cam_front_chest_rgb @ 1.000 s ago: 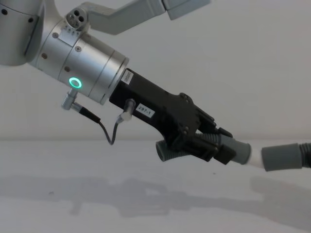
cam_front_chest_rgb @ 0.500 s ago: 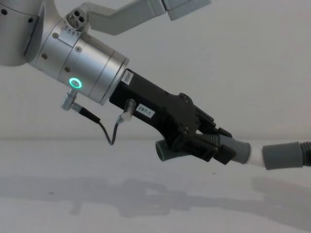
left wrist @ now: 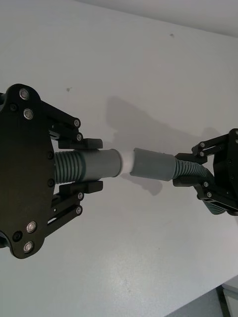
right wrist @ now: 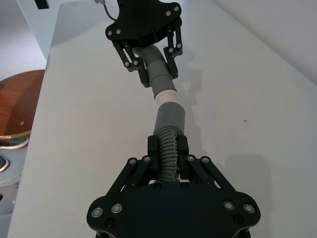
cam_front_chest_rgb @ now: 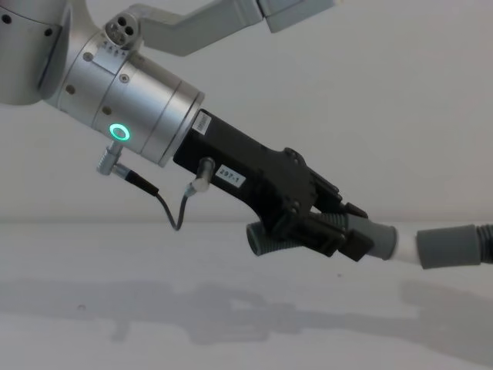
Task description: Use both hands to pick up one end of the pipe from the table, align the ends, and insert them.
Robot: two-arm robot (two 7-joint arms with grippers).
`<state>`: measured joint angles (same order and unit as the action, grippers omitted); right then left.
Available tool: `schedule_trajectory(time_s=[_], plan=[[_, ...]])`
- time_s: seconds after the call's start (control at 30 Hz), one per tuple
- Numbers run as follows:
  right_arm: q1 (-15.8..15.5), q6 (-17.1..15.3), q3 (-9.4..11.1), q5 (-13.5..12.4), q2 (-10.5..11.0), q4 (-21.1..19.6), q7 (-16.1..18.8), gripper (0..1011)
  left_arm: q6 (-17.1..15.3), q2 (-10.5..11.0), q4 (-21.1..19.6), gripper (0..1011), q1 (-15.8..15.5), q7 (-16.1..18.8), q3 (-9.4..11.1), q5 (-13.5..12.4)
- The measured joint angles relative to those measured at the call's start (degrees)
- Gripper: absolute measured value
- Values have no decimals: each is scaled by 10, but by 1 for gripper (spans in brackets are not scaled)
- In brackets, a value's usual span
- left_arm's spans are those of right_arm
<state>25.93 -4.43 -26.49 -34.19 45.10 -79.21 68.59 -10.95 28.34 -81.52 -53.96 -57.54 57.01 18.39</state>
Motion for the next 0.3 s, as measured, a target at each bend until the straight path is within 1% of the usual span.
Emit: schedule_trajectory(time_s=[0.3], plan=[[0,0,0,0,0,0,0,212,0,0,0,364,0,0,0,0]])
